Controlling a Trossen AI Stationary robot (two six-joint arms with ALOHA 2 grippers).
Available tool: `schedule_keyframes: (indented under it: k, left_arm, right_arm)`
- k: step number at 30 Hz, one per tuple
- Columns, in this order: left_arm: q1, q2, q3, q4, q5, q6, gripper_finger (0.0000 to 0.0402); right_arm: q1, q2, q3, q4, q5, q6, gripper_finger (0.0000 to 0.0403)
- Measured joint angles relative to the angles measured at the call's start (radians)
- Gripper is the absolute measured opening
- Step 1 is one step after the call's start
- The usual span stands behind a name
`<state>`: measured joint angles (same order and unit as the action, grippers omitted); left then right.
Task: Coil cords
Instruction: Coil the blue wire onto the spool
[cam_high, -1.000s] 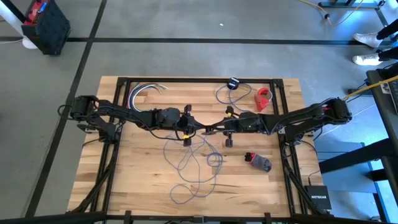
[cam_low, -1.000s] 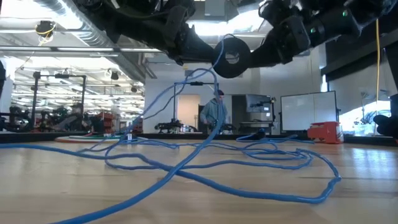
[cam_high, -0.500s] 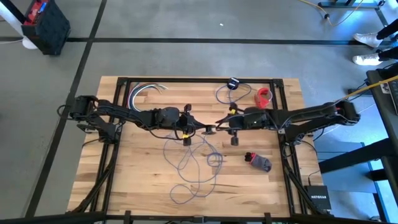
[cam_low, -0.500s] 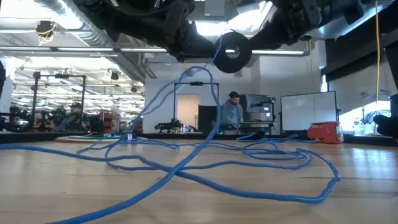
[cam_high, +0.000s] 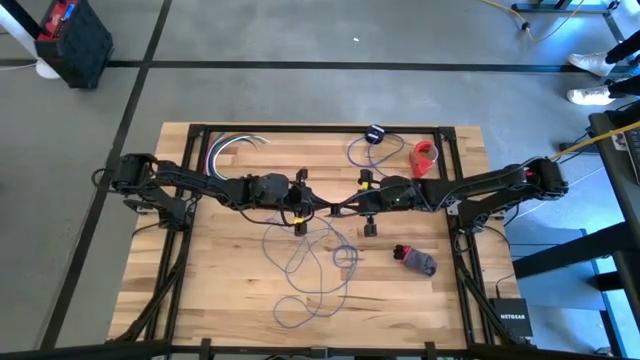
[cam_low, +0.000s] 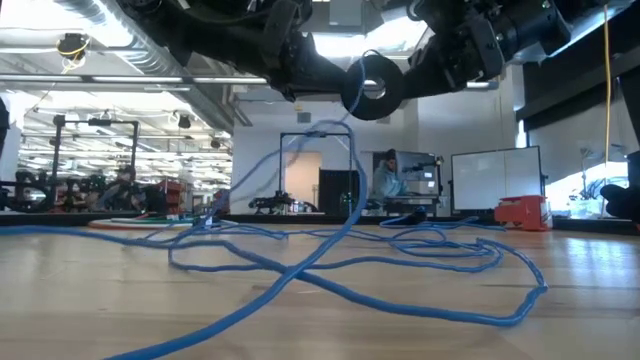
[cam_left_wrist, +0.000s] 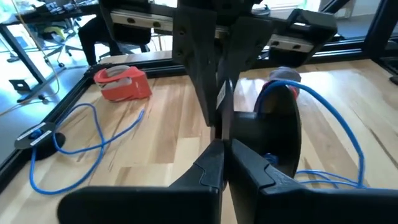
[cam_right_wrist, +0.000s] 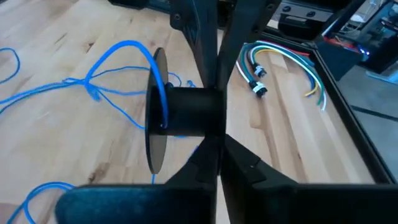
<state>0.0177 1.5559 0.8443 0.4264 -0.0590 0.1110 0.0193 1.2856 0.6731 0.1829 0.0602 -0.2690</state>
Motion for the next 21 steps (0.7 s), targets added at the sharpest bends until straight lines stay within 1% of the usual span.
schedule_keyframes:
  k: [3, 5, 9, 12, 13, 15, 17, 19, 21]
  left_arm:
    - [0.002, -0.006, 0.012, -0.011, -0.01, 0.0, 0.0027]
    - [0.003, -0.011, 0.036, -0.052, -0.025, -0.008, 0.0042]
    - [0.003, -0.061, 0.105, -0.259, -0.09, -0.026, 0.0085]
    - [0.003, -0.104, 0.149, -0.413, -0.113, -0.076, 0.0119]
    - [0.0, -0.115, 0.157, -0.435, -0.113, -0.093, 0.0129]
    - [-0.012, -0.134, 0.159, -0.438, -0.115, -0.119, 0.0144]
    - [-0.029, -0.134, 0.151, -0.413, -0.115, -0.123, 0.0154]
    - [-0.045, -0.108, 0.132, -0.334, -0.112, -0.124, 0.0157]
    - [-0.054, -0.071, 0.12, -0.262, -0.11, -0.106, 0.0158]
  right_arm:
    - [0.0, -0.005, 0.006, -0.011, 0.021, -0.005, 0.0016]
    - [0.0, -0.023, 0.016, -0.039, 0.042, -0.022, 0.0009]
    - [0.0, -0.096, 0.033, -0.111, 0.101, -0.032, 0.001]
    - [0.0, -0.174, 0.034, -0.176, 0.186, -0.032, 0.0007]
    - [-0.003, -0.201, 0.034, -0.2, 0.214, -0.029, 0.0006]
    - [-0.013, -0.241, 0.019, -0.222, 0.257, -0.012, 0.0006]
    - [-0.031, -0.265, 0.002, -0.203, 0.262, 0.025, 0.0008]
    - [-0.059, -0.277, -0.026, -0.184, 0.262, 0.052, 0.0007]
    - [-0.088, -0.271, -0.055, -0.122, 0.262, 0.063, 0.0005]
